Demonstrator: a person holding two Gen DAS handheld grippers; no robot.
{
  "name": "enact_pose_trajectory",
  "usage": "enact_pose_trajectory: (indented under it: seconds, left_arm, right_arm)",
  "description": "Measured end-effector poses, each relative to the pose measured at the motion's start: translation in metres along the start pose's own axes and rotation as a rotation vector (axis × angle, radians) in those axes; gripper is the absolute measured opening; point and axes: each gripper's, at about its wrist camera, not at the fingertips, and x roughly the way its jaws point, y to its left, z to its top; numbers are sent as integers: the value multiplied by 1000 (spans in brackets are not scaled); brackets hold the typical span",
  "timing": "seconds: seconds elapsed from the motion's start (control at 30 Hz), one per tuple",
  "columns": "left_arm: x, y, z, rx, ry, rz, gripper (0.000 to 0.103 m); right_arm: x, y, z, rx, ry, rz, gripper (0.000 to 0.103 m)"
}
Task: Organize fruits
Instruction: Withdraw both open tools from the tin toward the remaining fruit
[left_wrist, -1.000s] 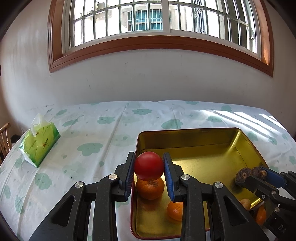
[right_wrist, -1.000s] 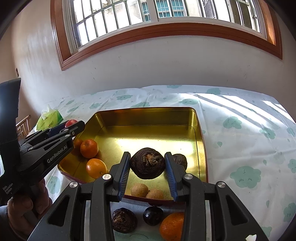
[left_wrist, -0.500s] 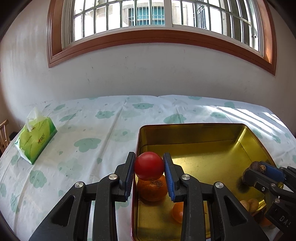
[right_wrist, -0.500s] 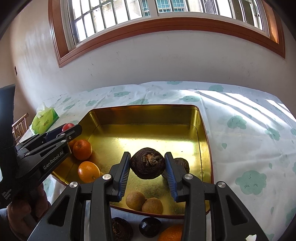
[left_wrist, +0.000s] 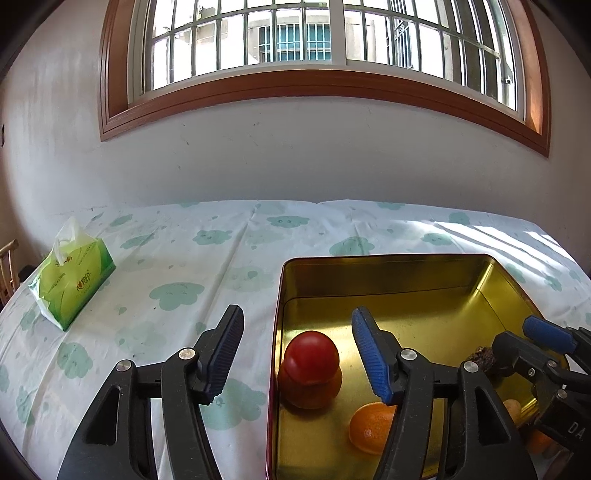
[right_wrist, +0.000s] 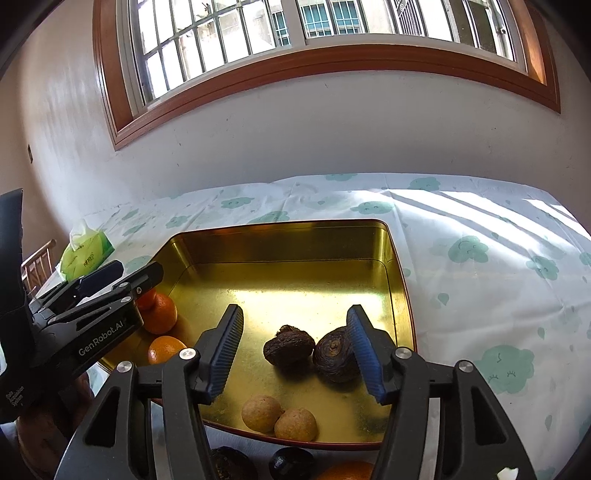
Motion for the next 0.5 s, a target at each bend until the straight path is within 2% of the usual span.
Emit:
enact_pose_trajectory:
  seconds: [0.27,0.5]
  left_arm:
    - [-3,-1,0,4,-20,6,67]
    - [-13,-1,-1,16,-34,11,68]
  right_arm:
    - [-17,-12,-1,35,-28,-7,56]
    - [-48,-29,-12,51,-43,-22,56]
